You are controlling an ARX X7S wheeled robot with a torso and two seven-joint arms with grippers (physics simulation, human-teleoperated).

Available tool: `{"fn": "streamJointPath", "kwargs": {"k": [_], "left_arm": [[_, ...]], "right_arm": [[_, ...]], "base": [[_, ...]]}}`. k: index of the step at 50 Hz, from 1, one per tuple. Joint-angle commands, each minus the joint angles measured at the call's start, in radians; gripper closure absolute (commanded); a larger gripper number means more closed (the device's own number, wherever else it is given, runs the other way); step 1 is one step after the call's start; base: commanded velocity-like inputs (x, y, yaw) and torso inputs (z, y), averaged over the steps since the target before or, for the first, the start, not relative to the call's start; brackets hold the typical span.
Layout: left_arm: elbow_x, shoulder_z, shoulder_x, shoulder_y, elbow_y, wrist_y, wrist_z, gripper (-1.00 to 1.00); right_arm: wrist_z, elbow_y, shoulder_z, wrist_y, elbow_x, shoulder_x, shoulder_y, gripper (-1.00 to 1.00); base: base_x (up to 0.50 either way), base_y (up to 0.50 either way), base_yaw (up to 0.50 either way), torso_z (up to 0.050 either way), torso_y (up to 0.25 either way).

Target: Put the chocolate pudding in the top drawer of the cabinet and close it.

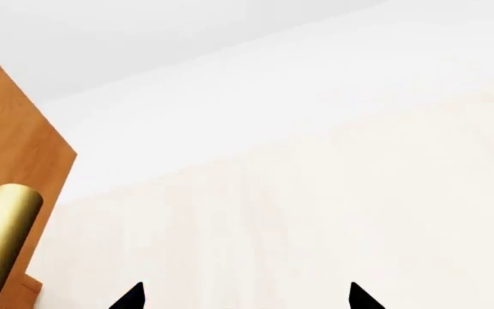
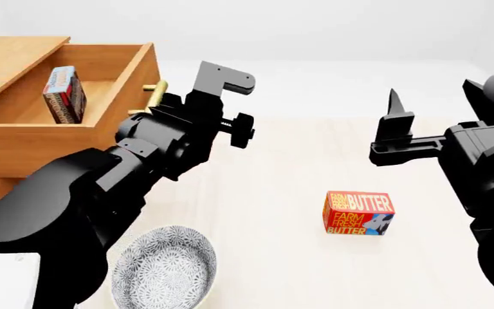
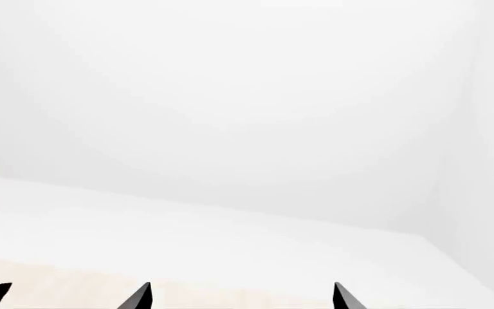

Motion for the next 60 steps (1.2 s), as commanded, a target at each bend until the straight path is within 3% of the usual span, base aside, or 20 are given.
{"fn": "streamJointPath", "kwargs": {"k": [1,11,23,41,60], "left_arm": [[-0.003,0.013,0.000,0.006,-0.113,0.019,0.041,-1.00],[0.015,-0.007,-0.001,0.012,-0.195,0.024,0.070,-1.00],[0.152,-0.169,-0.069,0.009,-0.195,-0.009,0.057,-1.00],[0.582,-0.606,-0.162,0.017,-0.195,-0.081,0.073,-1.00],[1.053,-1.084,-0.204,0.059,-0.195,-0.120,0.125,-1.00]], "right_arm": [[0.004,0.005,-0.014,0.006,-0.004,-0.008,0.010,-1.00],[-0.004,0.016,-0.030,0.003,-0.022,-0.020,0.012,-1.00],[0.000,0.022,-0.050,0.011,-0.027,-0.036,0.030,-1.00],[0.007,0.027,-0.080,0.024,-0.034,-0.059,0.056,-1.00],[0.018,0.030,-0.101,0.037,-0.032,-0.073,0.077,-1.00]], "base": [[0.00,0.00,0.00,0.000,0.000],[0.00,0.00,0.00,0.000,0.000],[0.00,0.00,0.00,0.000,0.000],[0.00,0.00,0.00,0.000,0.000],[0.00,0.00,0.00,0.000,0.000]]}}
